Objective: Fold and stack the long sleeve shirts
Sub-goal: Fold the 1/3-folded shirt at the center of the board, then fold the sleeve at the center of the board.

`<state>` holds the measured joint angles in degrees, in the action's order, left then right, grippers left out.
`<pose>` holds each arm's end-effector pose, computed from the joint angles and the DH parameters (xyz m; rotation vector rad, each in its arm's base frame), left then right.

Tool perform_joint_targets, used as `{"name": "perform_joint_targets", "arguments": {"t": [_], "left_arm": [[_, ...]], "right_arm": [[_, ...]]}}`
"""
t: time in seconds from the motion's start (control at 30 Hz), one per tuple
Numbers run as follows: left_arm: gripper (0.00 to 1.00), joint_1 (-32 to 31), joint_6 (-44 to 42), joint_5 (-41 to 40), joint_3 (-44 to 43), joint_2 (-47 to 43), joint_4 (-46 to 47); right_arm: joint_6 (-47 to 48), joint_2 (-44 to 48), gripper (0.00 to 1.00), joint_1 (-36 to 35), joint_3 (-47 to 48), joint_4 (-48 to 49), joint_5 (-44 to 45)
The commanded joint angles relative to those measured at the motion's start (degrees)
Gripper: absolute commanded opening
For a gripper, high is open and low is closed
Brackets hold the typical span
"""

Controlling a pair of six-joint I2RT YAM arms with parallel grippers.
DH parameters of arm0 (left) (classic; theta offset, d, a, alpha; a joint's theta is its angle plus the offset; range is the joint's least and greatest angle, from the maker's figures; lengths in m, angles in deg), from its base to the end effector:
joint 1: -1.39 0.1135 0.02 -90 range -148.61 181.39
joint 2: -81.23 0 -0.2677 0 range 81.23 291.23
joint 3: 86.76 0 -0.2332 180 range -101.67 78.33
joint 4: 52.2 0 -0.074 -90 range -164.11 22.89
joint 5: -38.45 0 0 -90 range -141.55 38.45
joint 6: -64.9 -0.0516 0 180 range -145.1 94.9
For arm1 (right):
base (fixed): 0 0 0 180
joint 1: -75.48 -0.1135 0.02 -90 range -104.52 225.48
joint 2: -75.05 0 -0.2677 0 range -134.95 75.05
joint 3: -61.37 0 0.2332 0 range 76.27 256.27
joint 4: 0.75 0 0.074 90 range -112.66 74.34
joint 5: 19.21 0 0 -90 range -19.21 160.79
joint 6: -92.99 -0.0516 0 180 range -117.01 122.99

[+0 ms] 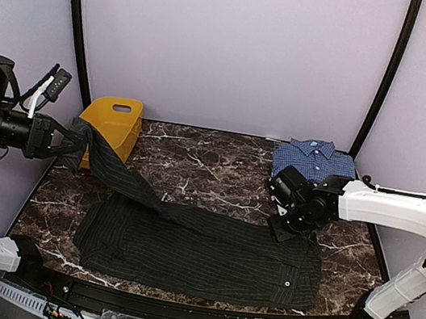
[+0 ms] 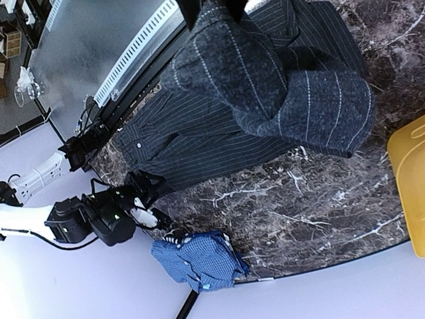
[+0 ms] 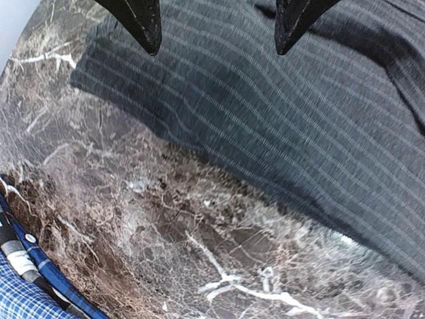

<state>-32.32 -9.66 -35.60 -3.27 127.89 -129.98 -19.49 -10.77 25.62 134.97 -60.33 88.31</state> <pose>0.0719 -0.0650 0.4285 0.5159 2.0764 -0.8051 0.1839 0.1940 0.2141 -0.5756 2.6452 -0.0808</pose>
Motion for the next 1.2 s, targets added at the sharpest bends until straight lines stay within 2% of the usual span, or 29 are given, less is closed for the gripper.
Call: {"name": "perform_joint_targets", "arguments": {"t": [0.0,0.13,0.27,0.53,0.63,0.73,0.83,1.0,1.07,1.13,1.17], "left_arm": [[0.0,-0.3,-1.33,9.31,6.66,2.96,7.89],[0.0,-0.3,-3.83,12.22,9.7,7.63,9.28],[0.02,-0.3,-3.77,11.35,11.46,11.4,10.84],[0.05,-0.3,0.24,9.89,12.64,23.16,21.23],[0.05,-0.34,1.61,14.75,14.18,29.11,28.31],[0.06,-1.68,1.72,16.91,12.96,37.44,32.61],[0.12,-3.65,0.82,18.23,9.94,45.28,33.82],[0.18,-7.25,0.87,24.11,5.62,53.38,39.34],[0.27,-7.54,0.86,26.15,5.04,54.57,40.99],[0.53,-7.54,-0.41,24.65,5.87,53.1,42.51],[0.59,-7.47,-1.29,23.95,7.26,51.08,43.11]], "right_arm": [[3.69,-1.57,0.55,1.78,-2.21,9.25,-2.22],[4.17,-1.95,0.56,1.79,-2.41,10.1,-2.17],[4.42,-2.12,0.56,1.86,-2.55,10.81,-2.06],[5.2,-4.01,0.56,1.81,-1.66,12.78,-2.59],[5.59,-3.79,0.57,1.86,-1.93,14.03,-3.18],[5.56,-2.74,0.57,1.92,-2.74,15.66,-4.09],[5.39,-1.67,0.57,1.97,-3.31,16.74,-4.9],[4.85,-0.87,0.58,2.31,-4.01,16.93,-3.9],[4.35,-0.48,0.58,2.32,-4.37,17.92,-4.67],[3.61,0.16,0.58,2.32,-4.99,19.47,-6.13],[3.32,0.59,0.58,2.32,-5.3,20.38,-7.21]]}}
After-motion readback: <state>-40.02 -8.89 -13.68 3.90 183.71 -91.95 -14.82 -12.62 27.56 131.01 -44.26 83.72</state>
